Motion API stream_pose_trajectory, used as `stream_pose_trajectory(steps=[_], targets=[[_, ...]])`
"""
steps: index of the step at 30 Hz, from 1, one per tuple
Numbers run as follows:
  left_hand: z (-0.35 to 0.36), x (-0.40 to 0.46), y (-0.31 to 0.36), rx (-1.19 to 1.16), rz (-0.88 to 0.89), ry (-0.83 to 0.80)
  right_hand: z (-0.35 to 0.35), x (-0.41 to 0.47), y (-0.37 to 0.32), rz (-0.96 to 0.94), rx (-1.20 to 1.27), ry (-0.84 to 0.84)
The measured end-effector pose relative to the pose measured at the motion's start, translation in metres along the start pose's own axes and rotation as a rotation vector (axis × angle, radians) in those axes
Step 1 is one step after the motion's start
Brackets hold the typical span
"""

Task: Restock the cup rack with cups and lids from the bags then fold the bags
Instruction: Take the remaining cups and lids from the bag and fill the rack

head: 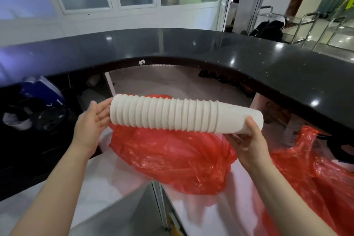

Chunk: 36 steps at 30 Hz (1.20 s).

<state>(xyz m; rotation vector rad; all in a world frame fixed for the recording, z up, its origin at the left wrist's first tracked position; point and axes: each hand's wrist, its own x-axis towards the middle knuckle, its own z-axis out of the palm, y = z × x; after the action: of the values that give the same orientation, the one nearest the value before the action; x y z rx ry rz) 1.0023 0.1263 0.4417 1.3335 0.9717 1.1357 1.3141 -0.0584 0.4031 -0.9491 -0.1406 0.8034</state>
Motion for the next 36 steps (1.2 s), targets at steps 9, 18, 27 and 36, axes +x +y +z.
stream_pose_trajectory(steps=[9, 18, 27, 36], targets=[[-0.054, -0.028, 0.048, -0.044, 0.030, 0.160, 0.073, 0.000, -0.017, 0.004, -0.083, -0.323], [-0.132, -0.095, 0.110, -0.092, 0.190, 0.337, 0.160, -0.079, -0.006, 0.044, -0.012, -0.409], [-0.295, -0.218, 0.152, 0.012, 0.345, 0.404, 0.223, -0.231, 0.059, 0.096, 0.091, -0.637], [-0.441, -0.327, 0.153, 0.056, 0.249, 0.538, 0.272, -0.379, 0.141, 0.008, 0.040, -0.789]])
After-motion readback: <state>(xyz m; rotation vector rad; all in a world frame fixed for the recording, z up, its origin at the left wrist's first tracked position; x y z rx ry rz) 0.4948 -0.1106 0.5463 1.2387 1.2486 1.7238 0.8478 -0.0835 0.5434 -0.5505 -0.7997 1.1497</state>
